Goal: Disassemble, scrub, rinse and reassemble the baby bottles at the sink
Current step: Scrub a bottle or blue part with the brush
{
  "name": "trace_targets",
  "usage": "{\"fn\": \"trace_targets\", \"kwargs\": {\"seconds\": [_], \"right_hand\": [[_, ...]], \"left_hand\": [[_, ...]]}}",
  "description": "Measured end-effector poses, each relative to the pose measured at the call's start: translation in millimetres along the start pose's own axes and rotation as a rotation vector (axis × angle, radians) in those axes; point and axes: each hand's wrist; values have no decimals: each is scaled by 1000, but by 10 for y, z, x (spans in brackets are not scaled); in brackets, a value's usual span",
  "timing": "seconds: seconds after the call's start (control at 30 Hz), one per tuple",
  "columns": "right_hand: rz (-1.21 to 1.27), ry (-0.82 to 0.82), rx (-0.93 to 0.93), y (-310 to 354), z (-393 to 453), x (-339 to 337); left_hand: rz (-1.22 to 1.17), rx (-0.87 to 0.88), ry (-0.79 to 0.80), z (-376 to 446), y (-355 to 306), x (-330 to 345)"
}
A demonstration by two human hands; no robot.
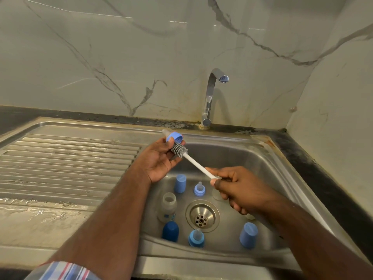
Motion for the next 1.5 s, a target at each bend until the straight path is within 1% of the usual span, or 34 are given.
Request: {"fn": "trace_targets", "kwargs": {"seconds": [0.07, 0.17, 0.27, 0.33, 0.43, 0.53, 0.63, 0.7, 0.77, 0.87, 0.93, 1.0, 1.07, 1.2, 1.33, 1.4, 1.47, 1.5], "right_hand": [[27, -45, -4, -12, 20, -19], [-3, -99, 5, -28, 58, 57], [56, -14, 42, -5, 24, 133], [115, 49, 51, 13, 0, 77], [137, 45, 39, 7, 5, -42], [99, 10, 23, -13, 14, -110], [69, -56, -27, -33, 25, -118], [5, -125, -101, -59, 58, -79], [-120, -155, -165, -74, 100, -14], [-184, -211, -147, -74, 176, 5], [-207, -248, -167, -74, 178, -21], [-193, -212, -207, -66, 144, 7], [-184, -170, -203, -90, 140, 53], [-250, -250, -180, -106, 218, 58], [-265, -211, -230, -87, 167, 76], [-306, -247, -209, -99, 213, 46], [-283, -287, -186, -118, 236, 0], [-252, -280, -187, -126, 235, -4]], "left_hand": [[-21, -1, 21, -10, -11, -10], [-11, -4, 39, -13, 4, -3], [13, -2, 32, -4, 12, -2], [-12, 12, 20, 5, 8, -7], [-78, 15, 3, 1, -4, -1], [-107, 23, -43, 7, -12, 10], [-127, 31, -139, 33, -14, 0], [-103, 33, -178, 44, -5, 4], [-51, 33, -173, 20, 10, 35], [-7, 23, -160, -2, 22, 65], [-17, 21, -160, -6, 25, 78], [-45, 28, -171, 11, 22, 67], [-48, 47, -166, 21, 24, 56], [30, 97, -137, 11, 54, 72], [119, 136, -138, 32, 71, 85], [179, 152, -140, 29, 83, 93], [196, 155, -144, 36, 100, 97], [194, 153, -139, 25, 101, 98]]}}
Point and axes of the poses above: each hand's wrist, its own z-axis towards the middle knuckle, its own x-axis out of the palm, y = z × x, and after that the axes turned 13 degrees about -y, right-handed
